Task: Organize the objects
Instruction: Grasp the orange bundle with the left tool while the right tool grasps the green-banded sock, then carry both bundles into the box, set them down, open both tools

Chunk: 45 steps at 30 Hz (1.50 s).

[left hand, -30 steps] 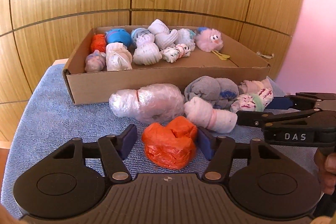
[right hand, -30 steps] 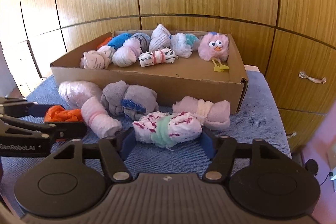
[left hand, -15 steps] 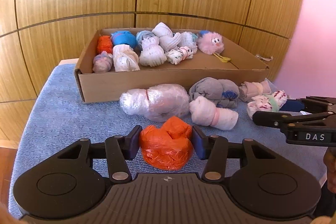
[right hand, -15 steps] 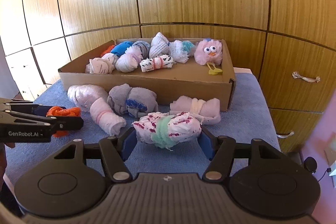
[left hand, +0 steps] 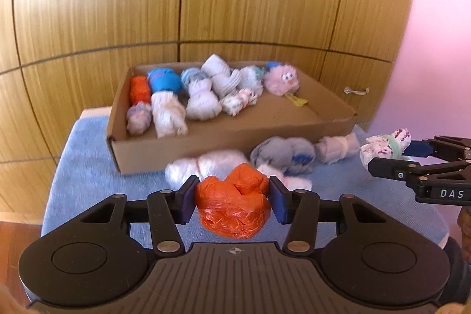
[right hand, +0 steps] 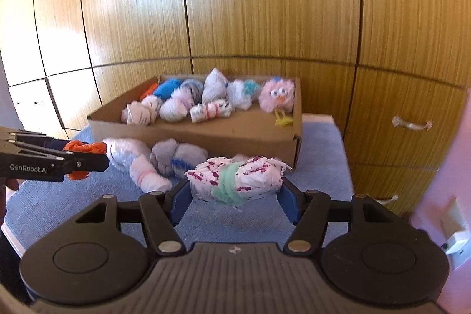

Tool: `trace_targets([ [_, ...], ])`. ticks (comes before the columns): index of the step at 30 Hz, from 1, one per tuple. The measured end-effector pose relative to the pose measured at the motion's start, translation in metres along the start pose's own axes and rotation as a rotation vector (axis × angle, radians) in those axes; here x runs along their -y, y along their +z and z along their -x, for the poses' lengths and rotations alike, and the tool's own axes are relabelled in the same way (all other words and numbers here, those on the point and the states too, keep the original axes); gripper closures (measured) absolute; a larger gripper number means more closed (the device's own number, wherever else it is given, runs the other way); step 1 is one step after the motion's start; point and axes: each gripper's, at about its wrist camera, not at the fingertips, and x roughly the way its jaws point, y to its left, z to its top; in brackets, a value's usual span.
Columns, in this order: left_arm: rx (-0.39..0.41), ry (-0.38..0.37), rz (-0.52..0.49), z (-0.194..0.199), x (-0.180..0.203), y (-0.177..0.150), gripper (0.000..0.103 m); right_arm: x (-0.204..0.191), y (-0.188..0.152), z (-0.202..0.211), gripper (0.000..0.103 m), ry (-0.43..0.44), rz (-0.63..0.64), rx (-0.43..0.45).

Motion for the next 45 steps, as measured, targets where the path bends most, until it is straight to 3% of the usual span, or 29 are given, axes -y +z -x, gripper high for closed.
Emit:
trace_targets([
  [13, 0.017, -0.096, -0.115, 0.002, 0.021, 0.078, 0.046, 0.021, 0.05, 0.018, 0.043, 0.007, 0.066, 0.067],
  [23, -0.056, -0.156, -0.121, -0.045, 0.032, 0.129, 0.046, 0.031, 0.087, -0.011, 0.043, 0.004, 0.167, 0.086],
  [30, -0.128, -0.178, -0.106, -0.09, 0.032, 0.138, 0.046, 0.041, 0.096, -0.053, 0.043, 0.035, 0.207, 0.038],
  [39, -0.224, -0.211, -0.033, -0.142, 0.028, 0.121, 0.046, 0.041, 0.085, -0.109, 0.043, 0.062, 0.299, -0.06],
  [45, -0.265, -0.221, 0.07, -0.174, 0.023, 0.122, 0.046, 0.04, 0.077, -0.136, 0.043, 0.066, 0.361, -0.107],
])
